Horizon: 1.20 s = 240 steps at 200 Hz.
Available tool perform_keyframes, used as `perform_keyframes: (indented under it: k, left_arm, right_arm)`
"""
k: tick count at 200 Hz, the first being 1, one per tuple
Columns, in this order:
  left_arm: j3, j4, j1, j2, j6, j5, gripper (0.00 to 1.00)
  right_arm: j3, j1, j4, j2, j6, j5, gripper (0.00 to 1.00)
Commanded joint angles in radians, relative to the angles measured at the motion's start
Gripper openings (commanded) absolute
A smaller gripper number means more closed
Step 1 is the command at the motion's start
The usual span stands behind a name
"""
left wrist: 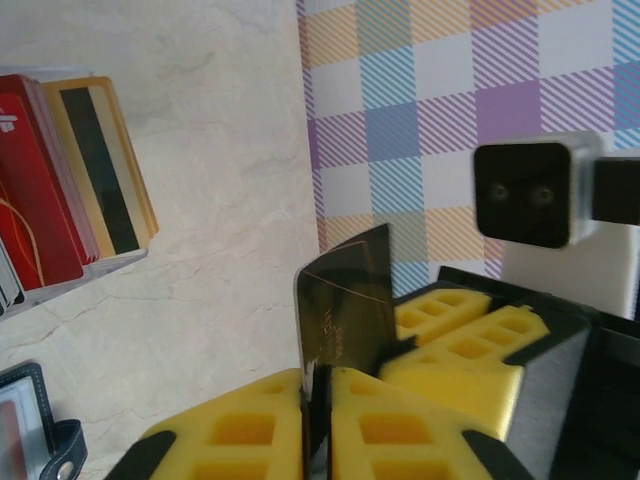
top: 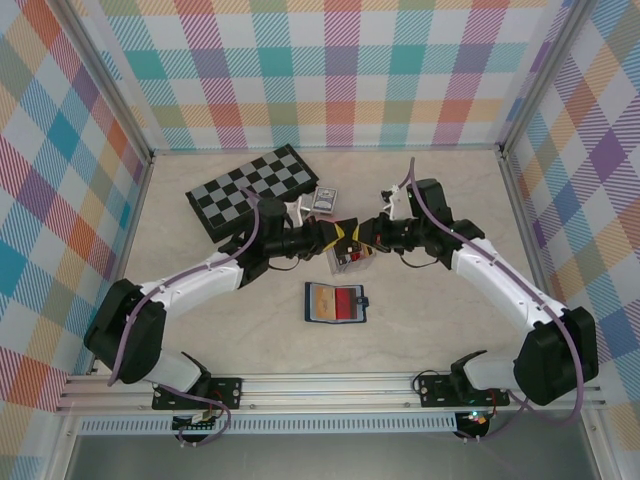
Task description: Put the credit cards into the card holder
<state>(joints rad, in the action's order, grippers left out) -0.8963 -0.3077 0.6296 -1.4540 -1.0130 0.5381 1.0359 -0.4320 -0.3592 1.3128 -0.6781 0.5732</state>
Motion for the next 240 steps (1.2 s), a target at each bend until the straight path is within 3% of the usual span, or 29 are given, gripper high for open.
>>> perform_keyframes:
  k: [1,30,80,86,97,118,135,154,168,203,240]
  left_arm:
    - [0.004,0.000,0.007,0.026,0.032,0.028,0.09]
    - [0.003,-0.025,0.007,0.011,0.032,0.069,0.08]
    - [0.002,-0.023,0.000,-0.003,0.035,0.098,0.08]
    - [0.001,-0.011,-0.004,-0.004,0.034,0.096,0.12]
    - [0.003,0.032,-0.012,0.004,0.038,0.072,0.28]
    - [0.015,0.188,-0.024,0.052,0.083,-0.030,0.52]
    - [0.006,0.415,-0.024,0.101,0.159,-0.168,0.64]
    - [0.017,0.627,-0.021,0.144,0.219,-0.314,0.67]
    - [0.041,0.713,-0.018,0.161,0.228,-0.360,0.69]
    - [0.132,0.707,0.009,0.142,0.214,-0.328,0.70]
    - [0.167,0.631,0.033,0.068,0.206,-0.278,0.67]
  right_arm:
    - [0.006,0.005,0.056,0.021,-0.008,0.131,0.16]
    - [0.006,0.036,0.092,0.038,-0.014,0.221,0.18]
    - [-0.011,0.081,0.116,0.043,0.010,0.300,0.07]
    - [-0.015,0.085,0.114,0.043,0.012,0.304,0.05]
    - [-0.019,0.093,0.094,0.040,0.021,0.294,0.03]
    - [-0.017,0.092,-0.019,0.021,0.087,0.179,0.03]
    - [-0.024,0.075,-0.130,0.009,0.137,0.011,0.03]
    - [-0.066,0.011,-0.182,0.003,0.135,-0.134,0.04]
    - [-0.083,-0.078,-0.202,0.010,0.132,-0.240,0.04]
    - [-0.120,-0.258,-0.166,0.061,0.073,-0.428,0.04]
    - [-0.125,-0.316,-0.176,0.132,0.041,-0.545,0.04]
